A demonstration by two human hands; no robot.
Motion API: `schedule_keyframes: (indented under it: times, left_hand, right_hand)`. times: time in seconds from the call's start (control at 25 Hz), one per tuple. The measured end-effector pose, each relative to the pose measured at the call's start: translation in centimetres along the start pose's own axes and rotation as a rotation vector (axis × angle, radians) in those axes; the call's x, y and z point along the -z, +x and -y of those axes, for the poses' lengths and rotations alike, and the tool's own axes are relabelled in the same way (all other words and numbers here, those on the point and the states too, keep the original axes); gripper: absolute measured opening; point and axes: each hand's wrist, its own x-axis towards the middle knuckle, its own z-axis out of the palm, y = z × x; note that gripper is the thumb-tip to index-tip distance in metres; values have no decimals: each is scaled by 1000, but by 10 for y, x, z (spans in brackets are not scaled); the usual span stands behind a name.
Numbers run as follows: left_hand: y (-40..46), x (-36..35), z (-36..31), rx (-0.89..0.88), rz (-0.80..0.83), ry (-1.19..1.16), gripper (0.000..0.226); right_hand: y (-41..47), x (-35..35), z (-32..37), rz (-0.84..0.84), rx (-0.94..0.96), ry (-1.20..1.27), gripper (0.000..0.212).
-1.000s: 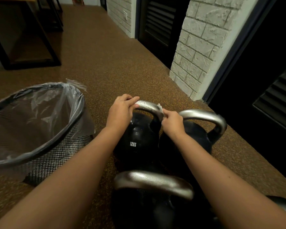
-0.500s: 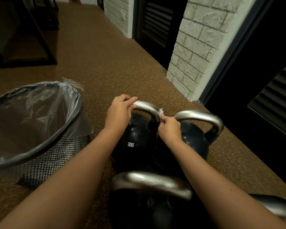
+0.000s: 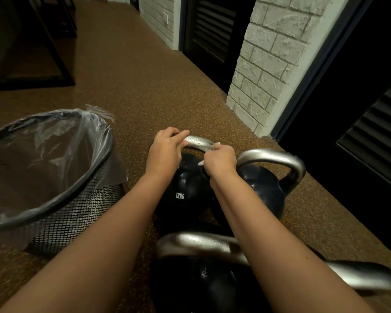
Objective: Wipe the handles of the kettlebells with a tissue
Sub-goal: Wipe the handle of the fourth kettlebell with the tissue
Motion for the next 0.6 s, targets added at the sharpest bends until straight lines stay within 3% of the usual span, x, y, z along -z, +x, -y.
schedule_keyframes:
  times: [0.24,0.4,0.48,0.6]
  left_hand:
    - [-1,0,0,-6,-8,-5,30]
    - [0,1,0,8,18,-3,32]
    - [0,2,0,3,31,-1,32]
    - [-1,1,0,-4,12,-16,32]
  right_hand:
    - [5,3,4,118,-176,295,38]
    - [4,11,-7,174,87,-104,31]
    - [7,22,-17,223,143,-301,43]
    - [-4,44,-31,300,343,5,51]
